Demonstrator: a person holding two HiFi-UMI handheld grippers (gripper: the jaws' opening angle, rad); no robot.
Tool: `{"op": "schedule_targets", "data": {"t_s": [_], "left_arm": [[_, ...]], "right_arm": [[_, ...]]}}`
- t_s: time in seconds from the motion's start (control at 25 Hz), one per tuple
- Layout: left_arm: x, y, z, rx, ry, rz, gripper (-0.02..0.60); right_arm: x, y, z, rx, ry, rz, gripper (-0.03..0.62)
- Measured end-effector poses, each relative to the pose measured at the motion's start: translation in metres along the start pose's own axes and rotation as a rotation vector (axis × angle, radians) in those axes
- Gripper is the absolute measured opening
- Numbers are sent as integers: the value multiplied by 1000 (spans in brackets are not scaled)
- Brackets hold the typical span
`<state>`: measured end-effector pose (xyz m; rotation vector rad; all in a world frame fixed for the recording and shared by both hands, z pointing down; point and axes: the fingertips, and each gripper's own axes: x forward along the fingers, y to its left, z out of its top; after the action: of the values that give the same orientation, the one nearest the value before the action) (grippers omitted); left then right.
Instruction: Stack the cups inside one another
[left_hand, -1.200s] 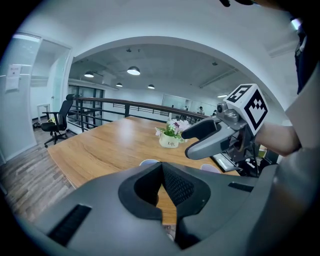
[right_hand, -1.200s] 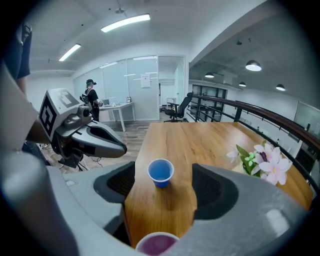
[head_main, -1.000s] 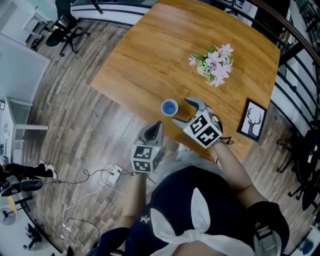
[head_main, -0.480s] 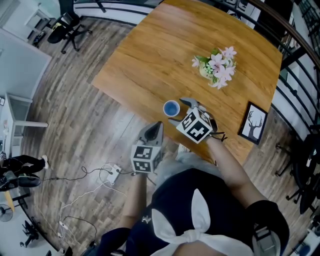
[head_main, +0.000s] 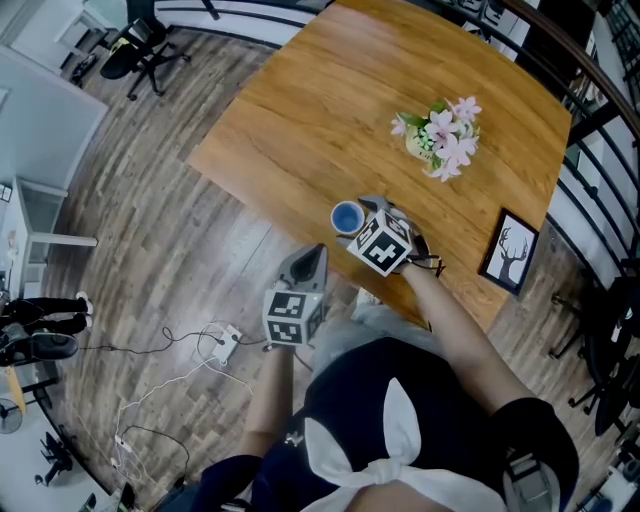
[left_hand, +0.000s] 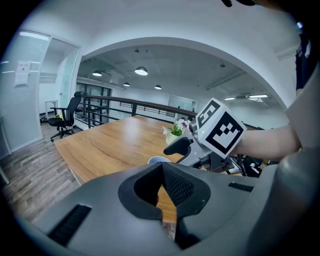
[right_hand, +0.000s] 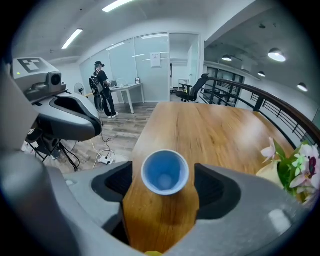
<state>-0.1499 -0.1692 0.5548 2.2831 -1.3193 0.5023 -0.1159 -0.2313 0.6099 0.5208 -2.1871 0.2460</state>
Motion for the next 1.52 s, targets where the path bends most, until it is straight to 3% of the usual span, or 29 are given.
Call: {"op": "schedule_targets", "data": {"t_s": [0.48,0.64,0.92,1.52], "left_arm": [[1,2,-4,-9,10,3,17],[-1,5,-5,-9,13,6,17],[-3,4,-5,-7,13,4,17],[-16,1,-4,-5,0,9,17]], "right_arm": [[18,-2,-8,-12,46,-4,383],[19,-2,-9,-22,57,-7,331],[17,0,-9,-22,59,9,330],[-23,3,26,-15,-69,-39,328]]}}
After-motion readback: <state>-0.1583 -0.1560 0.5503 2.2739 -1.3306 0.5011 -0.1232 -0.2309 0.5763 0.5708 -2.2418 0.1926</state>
